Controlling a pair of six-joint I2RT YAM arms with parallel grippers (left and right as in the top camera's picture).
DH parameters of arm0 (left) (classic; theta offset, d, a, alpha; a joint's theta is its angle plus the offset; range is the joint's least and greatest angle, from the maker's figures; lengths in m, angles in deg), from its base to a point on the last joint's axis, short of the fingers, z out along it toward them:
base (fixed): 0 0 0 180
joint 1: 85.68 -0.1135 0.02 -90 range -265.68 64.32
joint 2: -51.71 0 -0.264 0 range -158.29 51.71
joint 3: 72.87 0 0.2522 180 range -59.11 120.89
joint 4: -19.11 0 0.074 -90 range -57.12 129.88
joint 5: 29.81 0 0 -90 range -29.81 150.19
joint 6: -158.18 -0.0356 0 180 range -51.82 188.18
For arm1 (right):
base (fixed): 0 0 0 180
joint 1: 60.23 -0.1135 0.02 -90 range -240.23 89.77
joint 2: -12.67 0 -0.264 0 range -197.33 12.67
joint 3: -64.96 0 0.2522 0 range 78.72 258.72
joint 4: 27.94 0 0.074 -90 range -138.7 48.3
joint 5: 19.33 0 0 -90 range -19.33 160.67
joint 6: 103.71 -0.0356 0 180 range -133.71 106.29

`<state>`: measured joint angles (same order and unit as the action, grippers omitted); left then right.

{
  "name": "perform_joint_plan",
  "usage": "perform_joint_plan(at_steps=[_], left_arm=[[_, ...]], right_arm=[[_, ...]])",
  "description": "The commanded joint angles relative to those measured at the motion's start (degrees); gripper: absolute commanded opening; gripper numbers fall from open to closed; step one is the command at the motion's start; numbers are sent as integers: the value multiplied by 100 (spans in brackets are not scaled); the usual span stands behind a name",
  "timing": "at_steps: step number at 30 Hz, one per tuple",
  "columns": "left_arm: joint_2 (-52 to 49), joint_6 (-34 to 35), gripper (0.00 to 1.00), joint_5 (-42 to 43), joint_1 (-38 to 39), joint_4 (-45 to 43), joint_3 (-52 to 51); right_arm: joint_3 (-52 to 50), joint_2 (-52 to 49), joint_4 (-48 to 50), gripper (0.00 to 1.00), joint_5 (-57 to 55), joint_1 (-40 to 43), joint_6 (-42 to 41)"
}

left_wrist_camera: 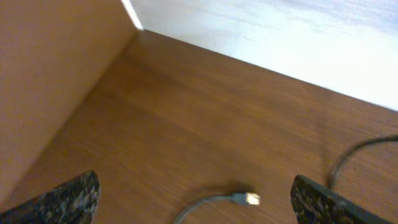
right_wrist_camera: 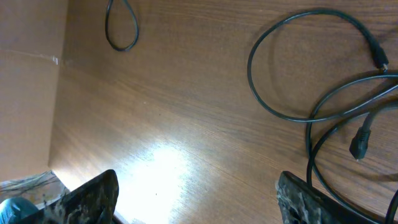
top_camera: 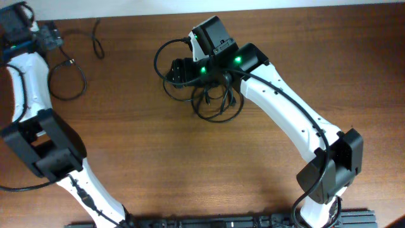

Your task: Untangle cables

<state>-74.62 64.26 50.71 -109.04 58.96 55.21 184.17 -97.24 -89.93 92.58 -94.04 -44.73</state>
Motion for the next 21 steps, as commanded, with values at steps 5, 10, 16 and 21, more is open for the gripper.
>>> perform_joint_plan(at_steps=[5,10,16,21], left_arm=[[214,-153,84,2304,-280,2055,476],[63,-44,99,4575,151,3143,463],[52,1755,99,3117,973,3790,455],[-63,3121,99,1502,1451,3672,444]], right_arm=[[59,-52,-138,79,-9,-37,74],[57,-52,-267,79,-7,-46,72],[59,-52,-319,79,-13,-162,74],[59,-52,-382,79,-13,-162,74]])
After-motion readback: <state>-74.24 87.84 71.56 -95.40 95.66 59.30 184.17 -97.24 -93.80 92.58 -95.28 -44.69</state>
